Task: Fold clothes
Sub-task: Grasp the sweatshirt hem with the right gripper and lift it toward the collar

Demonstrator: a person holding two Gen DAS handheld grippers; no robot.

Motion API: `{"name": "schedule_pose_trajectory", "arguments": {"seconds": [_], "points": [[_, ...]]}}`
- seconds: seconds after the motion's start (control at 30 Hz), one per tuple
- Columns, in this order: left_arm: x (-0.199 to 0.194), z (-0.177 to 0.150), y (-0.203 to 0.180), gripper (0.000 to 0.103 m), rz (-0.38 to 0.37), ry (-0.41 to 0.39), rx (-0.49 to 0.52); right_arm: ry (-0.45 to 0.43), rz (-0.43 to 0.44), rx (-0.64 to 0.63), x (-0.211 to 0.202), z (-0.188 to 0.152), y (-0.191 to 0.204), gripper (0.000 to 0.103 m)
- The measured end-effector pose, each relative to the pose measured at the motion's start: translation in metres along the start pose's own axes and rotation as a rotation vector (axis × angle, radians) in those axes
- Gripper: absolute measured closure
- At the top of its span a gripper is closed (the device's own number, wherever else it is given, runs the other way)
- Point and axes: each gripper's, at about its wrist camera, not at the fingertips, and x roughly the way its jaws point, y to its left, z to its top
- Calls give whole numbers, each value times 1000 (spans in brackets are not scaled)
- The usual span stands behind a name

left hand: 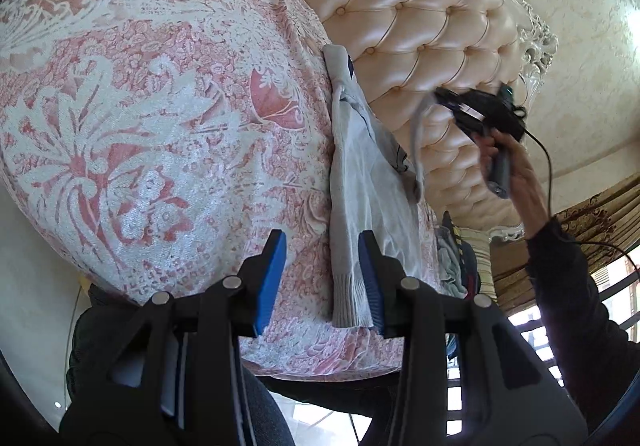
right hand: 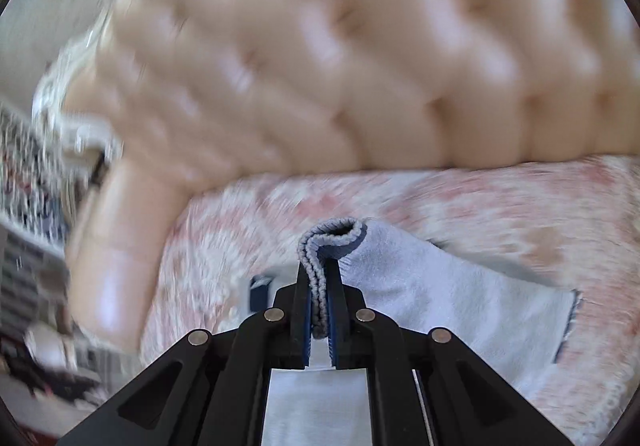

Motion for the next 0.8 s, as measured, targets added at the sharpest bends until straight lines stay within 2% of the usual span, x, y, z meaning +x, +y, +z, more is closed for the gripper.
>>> {"name": "schedule_pose_trajectory", "arguments": {"seconds": [0.1,0.23,0.37,0.5,0.53,0.67,0.73,0.77,0.8], "points": [[-1,1,2,63,-14,-2,-10,80,-11,-91,45,-23,38,97],[-1,2,3,63,-30,-1,-17,171,-69,-210,87,-59,70,97],[-1,2,3,63,-39,-2,-21,199,-135,-287,99,-76,80,97],[0,1,1,63,-39,-3,-20,205,-237,-339,102,-79,82,97],[0,1,1,63,-38,-2,-20,229,-241,-368,102,-80,83,97],[2,2,1,63,-33,2,-24,236,-310,-464,110,-88,99,93],[2,1,1,63,-31,3,-23,219,-317,-508,108,-94,107,75],[2,1,1,63,-31,5,-23,210,-319,-529,106,-97,110,52],[2,0,1,63,-31,6,-23,201,-322,-551,105,-100,114,35]]}}
